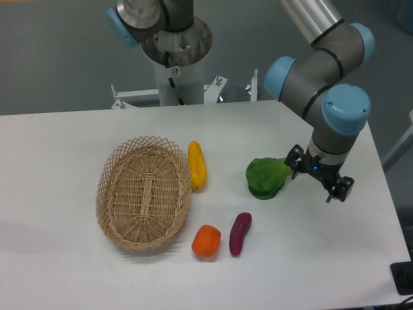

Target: Pick up the green vegetable from the table

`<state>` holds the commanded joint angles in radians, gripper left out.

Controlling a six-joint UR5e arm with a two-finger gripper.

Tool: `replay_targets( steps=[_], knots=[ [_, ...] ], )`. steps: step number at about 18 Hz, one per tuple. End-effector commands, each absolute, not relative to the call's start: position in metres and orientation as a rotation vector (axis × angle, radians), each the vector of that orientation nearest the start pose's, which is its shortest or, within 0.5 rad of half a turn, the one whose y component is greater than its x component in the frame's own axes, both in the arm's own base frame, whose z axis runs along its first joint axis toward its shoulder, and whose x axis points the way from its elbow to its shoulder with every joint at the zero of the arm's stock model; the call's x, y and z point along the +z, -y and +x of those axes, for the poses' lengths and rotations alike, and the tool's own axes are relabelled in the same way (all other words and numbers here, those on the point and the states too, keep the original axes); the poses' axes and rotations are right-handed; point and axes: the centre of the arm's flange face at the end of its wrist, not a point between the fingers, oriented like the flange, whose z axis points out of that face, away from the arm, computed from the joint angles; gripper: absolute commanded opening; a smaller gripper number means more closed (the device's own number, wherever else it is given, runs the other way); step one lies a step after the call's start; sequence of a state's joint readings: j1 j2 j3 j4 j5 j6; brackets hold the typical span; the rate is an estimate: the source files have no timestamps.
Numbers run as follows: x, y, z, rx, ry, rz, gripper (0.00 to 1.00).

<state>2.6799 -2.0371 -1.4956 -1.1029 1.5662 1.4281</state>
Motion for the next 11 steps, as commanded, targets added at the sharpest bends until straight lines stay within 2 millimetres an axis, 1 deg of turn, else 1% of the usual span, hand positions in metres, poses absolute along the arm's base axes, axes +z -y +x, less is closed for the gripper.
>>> replay_targets(
  steps=[7,9,10,11],
  knots=[
    [0.3,-0.414,-0.529,0.107,-0.497,-3.073,1.0],
    [0.295,-0.412,-0.526,0.087,-0.498,-3.078,1.0],
    [0.29,-0.41,-0.522,0.071,-0.498,-3.082,1.0],
    [0.29,-0.407,-0.516,0.069,-0.499,-3.082,1.0]
  ],
)
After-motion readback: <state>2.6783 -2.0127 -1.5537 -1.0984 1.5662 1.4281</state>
